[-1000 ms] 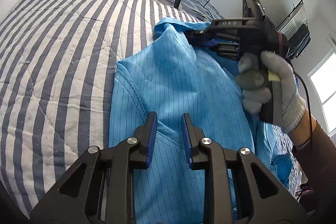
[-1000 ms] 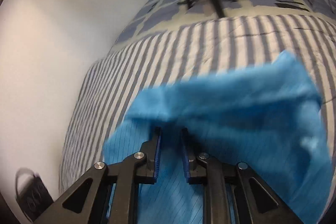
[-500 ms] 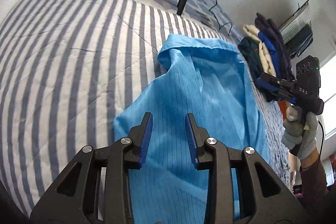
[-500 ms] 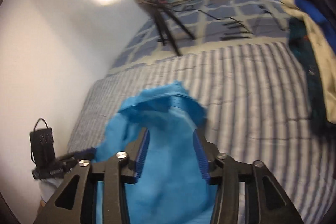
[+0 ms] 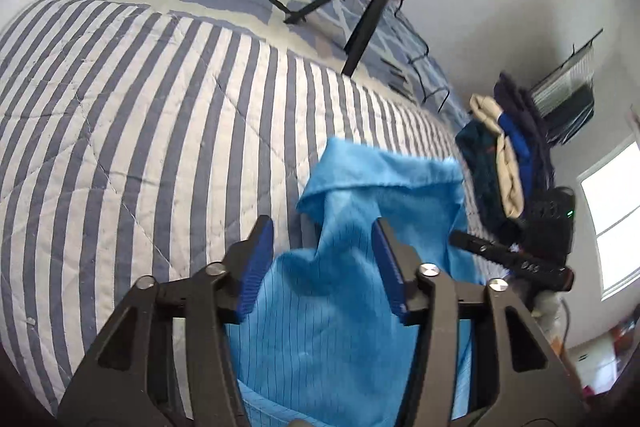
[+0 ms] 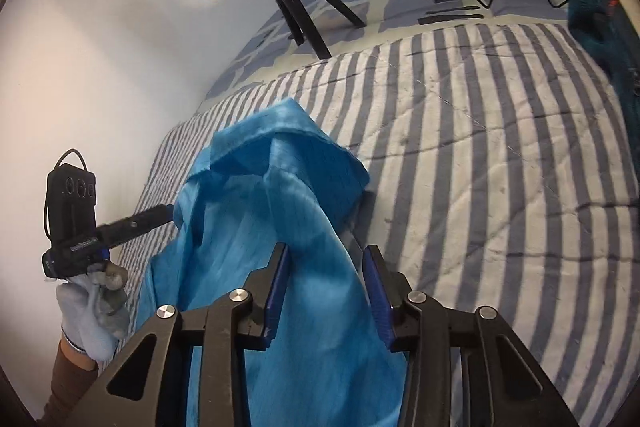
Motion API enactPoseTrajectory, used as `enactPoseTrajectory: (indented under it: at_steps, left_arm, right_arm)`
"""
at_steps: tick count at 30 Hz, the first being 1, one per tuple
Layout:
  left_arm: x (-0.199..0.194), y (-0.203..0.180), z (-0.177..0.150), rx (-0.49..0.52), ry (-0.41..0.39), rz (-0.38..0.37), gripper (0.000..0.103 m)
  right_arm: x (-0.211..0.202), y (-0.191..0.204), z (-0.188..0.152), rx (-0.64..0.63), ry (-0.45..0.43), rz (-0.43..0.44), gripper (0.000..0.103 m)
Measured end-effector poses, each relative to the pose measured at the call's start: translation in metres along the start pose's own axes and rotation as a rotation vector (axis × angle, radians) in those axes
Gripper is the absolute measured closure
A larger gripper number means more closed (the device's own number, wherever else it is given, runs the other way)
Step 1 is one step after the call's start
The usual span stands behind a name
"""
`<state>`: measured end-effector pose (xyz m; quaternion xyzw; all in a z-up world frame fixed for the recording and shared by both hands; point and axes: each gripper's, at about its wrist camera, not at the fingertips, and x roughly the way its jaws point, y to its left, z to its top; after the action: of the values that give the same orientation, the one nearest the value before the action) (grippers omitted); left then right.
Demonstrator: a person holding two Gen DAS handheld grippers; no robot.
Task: Fold large clothes
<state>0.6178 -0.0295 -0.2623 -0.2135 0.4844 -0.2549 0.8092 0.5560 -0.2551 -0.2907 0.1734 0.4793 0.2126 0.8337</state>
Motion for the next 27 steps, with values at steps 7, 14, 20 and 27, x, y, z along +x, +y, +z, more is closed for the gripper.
enactPoseTrajectory:
  at_steps: [7,14,20,27]
  left_arm:
    - [0.033,-0.003,0.006,-0.022,0.102,-0.093,0.05]
    - [0.027,-0.031,-0.003,0.047,0.061,-0.081,0.099]
    - [-0.018,-0.049,-0.009,0.058,-0.011,-0.096,0.102]
    - [-0.091,-0.075,-0.037,0.086,-0.066,-0.134,0.102]
  right_arm:
    - [0.017,-0.006,0.011,0.046,0.007,0.036,0.07]
    - [0.01,0.026,0.009,-0.069,-0.027,-0.009,0.101]
    - [-0.02,0.047,0.006,-0.102,-0.101,-0.046,0.102]
    - [-0.076,0.092,-0.012,-0.141,-0.169,-0.043,0.103]
